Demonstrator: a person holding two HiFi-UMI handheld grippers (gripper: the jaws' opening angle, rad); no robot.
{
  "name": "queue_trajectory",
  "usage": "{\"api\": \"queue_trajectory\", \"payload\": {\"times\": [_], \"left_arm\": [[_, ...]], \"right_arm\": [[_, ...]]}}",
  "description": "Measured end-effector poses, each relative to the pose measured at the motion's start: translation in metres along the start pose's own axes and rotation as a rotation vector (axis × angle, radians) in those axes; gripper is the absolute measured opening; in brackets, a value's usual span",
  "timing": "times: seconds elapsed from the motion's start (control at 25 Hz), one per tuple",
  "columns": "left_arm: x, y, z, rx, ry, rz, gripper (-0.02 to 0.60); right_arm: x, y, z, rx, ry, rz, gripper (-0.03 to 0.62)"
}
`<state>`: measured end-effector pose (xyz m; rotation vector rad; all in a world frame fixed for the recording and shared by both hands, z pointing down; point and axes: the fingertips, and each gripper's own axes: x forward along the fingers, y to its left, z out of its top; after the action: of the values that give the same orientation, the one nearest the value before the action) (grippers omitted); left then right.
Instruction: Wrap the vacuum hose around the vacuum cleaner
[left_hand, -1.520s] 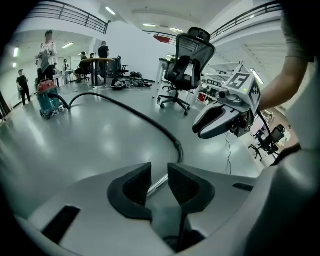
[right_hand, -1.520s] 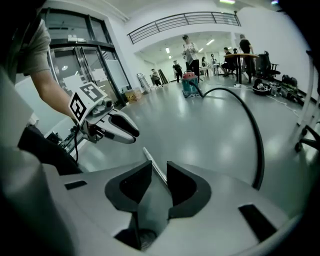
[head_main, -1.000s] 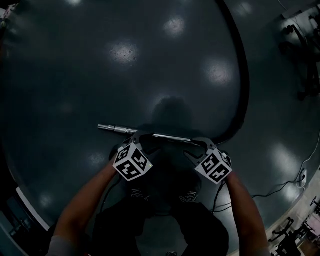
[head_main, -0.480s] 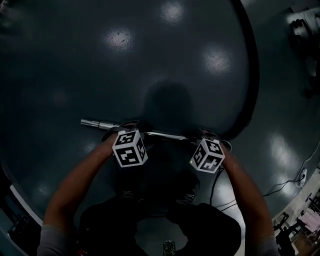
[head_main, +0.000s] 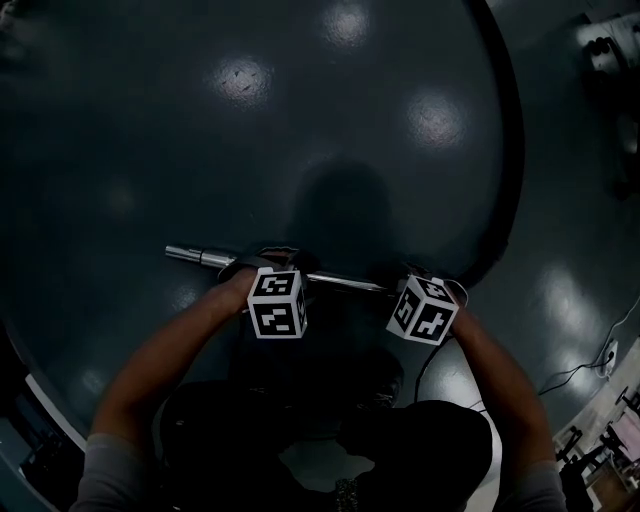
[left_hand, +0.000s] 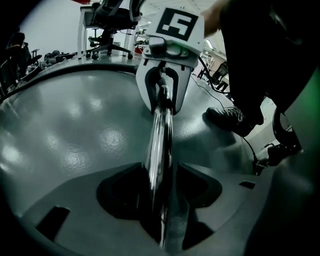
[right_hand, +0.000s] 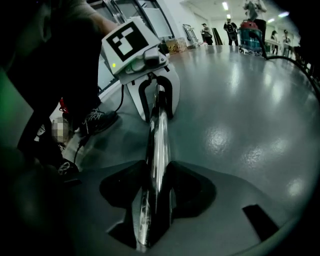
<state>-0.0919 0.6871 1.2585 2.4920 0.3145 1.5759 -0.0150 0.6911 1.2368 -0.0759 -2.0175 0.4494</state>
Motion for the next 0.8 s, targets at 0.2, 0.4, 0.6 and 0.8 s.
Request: {"api": "queue_trajectory", "payload": {"times": [0.2,0.4,0.6,0.8], "left_arm": [[-0.003,0.002,-0.007,0.047,0.022,0.005,0.218],[-0.026,0.016,-0.003,0.142,0.073,0.097,0.115],[-0.057,0.021,0.012,0.148,0.077,0.063,0.112],[-0.094,0.01,0.03,0.114,0.093,0.004,0.112]], "right_arm": [[-0.027,0.002,0.026,0.073,-0.063,0.086,0.17],[-0.065,0.006,0.048,0.107,-0.078,0.12,0.17],[-0.096,0.005,0.063,0.091,-0.117,0.094,0.172],[-0.137,0.008,0.085,0.012,-0.186,-0.008,0.194]]}}
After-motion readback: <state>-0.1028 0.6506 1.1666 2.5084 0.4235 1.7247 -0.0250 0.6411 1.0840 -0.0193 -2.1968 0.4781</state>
